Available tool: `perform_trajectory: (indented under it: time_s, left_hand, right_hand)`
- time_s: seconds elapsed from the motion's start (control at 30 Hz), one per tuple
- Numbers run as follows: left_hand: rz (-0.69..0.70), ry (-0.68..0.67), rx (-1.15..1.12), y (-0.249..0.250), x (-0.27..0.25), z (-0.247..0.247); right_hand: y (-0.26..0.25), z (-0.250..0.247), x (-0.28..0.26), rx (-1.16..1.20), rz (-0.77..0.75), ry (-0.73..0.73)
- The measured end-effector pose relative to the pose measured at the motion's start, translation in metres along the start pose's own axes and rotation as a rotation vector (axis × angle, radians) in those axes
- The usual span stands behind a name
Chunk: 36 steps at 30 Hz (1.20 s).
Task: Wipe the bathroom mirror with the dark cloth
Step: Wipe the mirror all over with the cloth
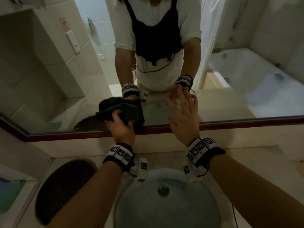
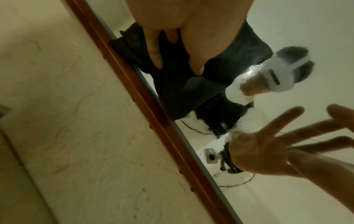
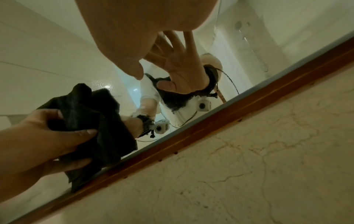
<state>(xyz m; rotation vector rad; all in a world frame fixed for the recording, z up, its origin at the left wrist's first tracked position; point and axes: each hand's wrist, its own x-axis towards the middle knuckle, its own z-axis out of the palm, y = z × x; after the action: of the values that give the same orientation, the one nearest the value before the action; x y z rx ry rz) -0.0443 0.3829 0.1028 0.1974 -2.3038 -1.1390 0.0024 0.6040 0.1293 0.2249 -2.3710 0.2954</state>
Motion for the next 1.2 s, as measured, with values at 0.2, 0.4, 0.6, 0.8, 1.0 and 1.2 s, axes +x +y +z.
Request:
perform_trajectory:
  time_s: [0.2, 0.4, 0.6, 0.8, 1.0, 1.2]
  left_hand:
    - [0.018, -0.010, -0.042, -0.001, -0.001, -0.002]
    - [0.041, -0.033, -0.026, -0.012, 0.008, -0.011]
    - [0.049, -0.015, -0.030, -0.050, 0.030, -0.036]
    - [0.010, 0.010, -0.070, -0.102, 0.063, -0.069]
    - [-0.015, -0.044, -0.090, -0.152, 0.097, -0.108]
    - [0.003, -0.042, -0.085, -0.193, 0.126, -0.145]
  right_hand:
    - [0.000, 0.000, -0.004, 0.024, 0.009, -0.008]
    - [-0.018, 0.001, 0.002, 0.033, 0.067, -0.019]
    - [-0.058, 0.012, 0.009, 0.080, 0.125, -0.026]
    - [-0.131, 0.037, 0.030, 0.002, 0.079, -0.013]
    - [-0.199, 0.063, 0.054, -0.069, -0.026, 0.006]
    - [-0.240, 0.088, 0.071, -0.174, 0.076, -0.022]
